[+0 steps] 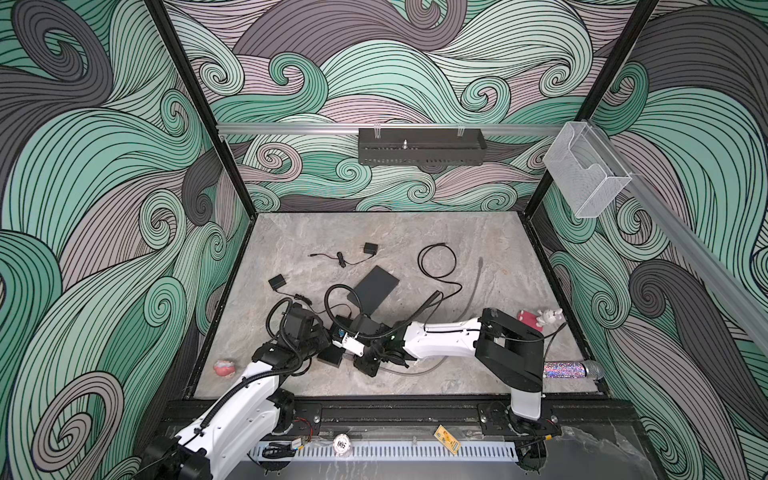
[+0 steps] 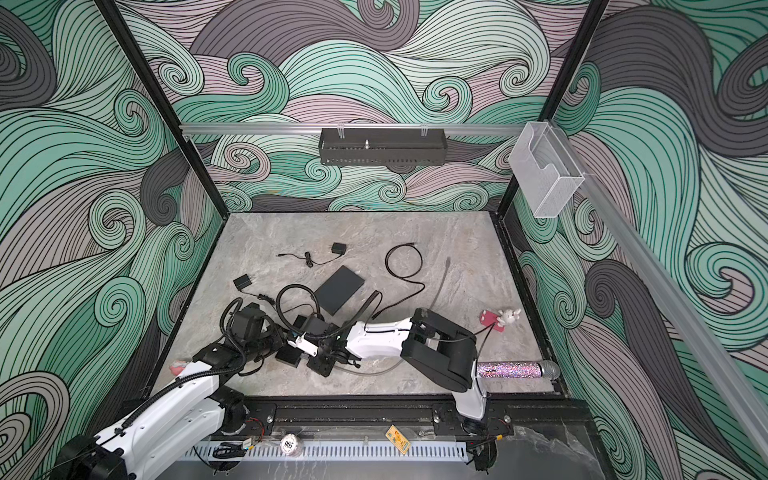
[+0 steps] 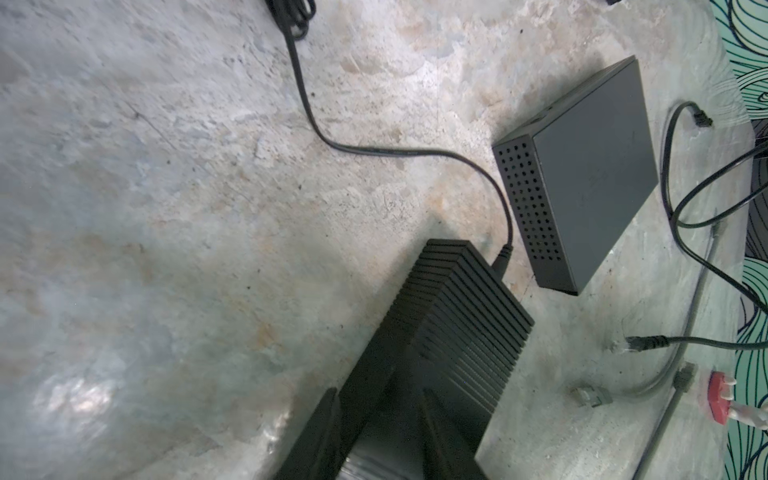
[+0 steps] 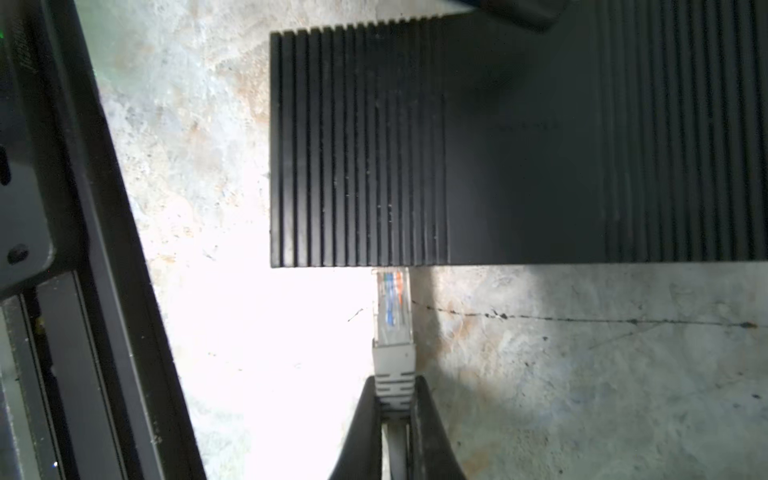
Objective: Insert the plug into the switch port
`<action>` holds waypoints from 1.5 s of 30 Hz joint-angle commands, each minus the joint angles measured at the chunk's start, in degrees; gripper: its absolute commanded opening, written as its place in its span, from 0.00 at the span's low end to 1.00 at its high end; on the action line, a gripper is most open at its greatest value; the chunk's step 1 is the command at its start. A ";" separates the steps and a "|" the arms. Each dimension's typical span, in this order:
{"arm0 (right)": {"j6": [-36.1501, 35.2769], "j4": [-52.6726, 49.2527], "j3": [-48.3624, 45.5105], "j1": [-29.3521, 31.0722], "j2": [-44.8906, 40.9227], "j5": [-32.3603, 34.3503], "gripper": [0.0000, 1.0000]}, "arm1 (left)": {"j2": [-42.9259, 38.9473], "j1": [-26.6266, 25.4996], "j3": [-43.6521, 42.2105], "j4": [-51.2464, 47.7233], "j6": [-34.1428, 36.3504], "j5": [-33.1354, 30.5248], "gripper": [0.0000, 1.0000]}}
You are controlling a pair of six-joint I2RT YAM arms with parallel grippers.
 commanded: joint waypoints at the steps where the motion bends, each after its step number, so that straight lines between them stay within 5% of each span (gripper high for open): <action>1: -0.08 -1.08 1.39 0.42 1.29 0.09 0.00 | 0.42 0.55 -0.67 0.62 -0.97 1.41 0.34; 33: 2.87 -4.86 4.43 0.51 4.30 3.22 0.00 | -4.45 0.98 -3.22 -2.87 -3.25 0.11 0.38; 38: 2.96 -4.68 3.97 0.51 3.94 3.38 0.00 | -3.88 1.62 -4.84 1.65 -3.04 5.73 0.26; 45: 3.04 -4.65 3.70 0.53 3.53 3.35 0.00 | 0.12 1.74 -5.77 5.37 -3.51 10.36 0.26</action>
